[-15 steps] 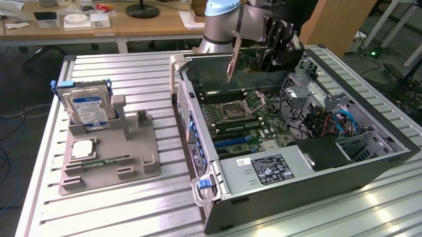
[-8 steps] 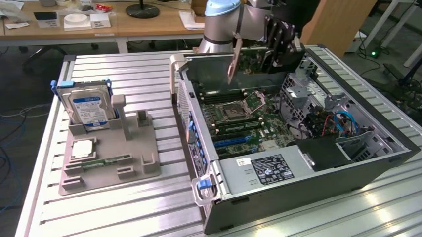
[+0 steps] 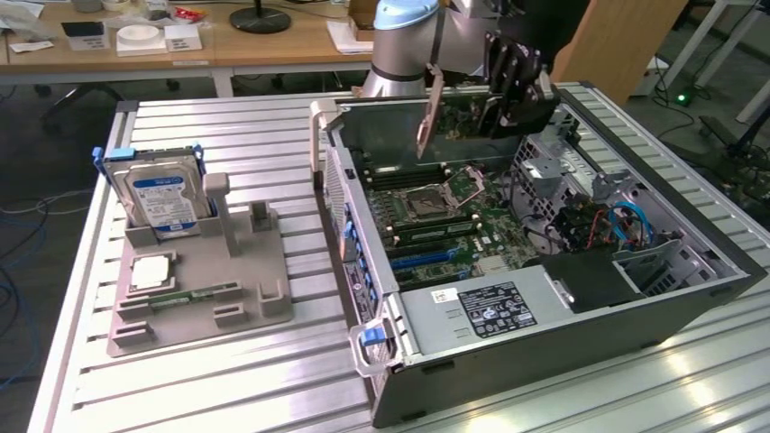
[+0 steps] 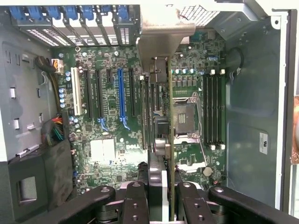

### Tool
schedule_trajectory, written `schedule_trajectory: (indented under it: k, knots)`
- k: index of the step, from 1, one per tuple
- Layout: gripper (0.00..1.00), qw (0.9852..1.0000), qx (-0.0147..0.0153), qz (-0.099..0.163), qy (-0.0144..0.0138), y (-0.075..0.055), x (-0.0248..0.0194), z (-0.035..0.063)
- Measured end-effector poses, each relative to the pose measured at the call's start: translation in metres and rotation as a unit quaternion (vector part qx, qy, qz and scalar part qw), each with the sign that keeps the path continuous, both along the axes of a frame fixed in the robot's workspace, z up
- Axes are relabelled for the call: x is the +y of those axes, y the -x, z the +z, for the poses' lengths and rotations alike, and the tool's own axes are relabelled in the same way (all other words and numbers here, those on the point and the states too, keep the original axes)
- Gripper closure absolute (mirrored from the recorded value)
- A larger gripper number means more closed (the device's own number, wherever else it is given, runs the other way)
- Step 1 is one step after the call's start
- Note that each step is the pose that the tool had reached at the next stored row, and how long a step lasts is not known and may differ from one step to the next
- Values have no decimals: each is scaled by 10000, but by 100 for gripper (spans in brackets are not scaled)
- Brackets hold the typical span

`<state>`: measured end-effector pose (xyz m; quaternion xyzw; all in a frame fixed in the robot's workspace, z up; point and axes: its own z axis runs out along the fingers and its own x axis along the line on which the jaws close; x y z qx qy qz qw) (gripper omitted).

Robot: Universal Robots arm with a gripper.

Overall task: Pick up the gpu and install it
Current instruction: 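Insert the gpu into the slot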

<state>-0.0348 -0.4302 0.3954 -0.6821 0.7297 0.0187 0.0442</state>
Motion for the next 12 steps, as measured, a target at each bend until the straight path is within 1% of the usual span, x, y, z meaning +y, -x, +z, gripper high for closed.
schedule_trajectory:
  k: [2, 7, 8, 12]
  knots:
    - [72, 10000, 0, 0, 6, 0, -1, -8]
    - [72, 10000, -1, 1, 5, -1, -3, -26]
    - [72, 10000, 0, 1, 5, -1, -3, -46]
    - [72, 10000, 0, 2, 6, 0, -4, -79]
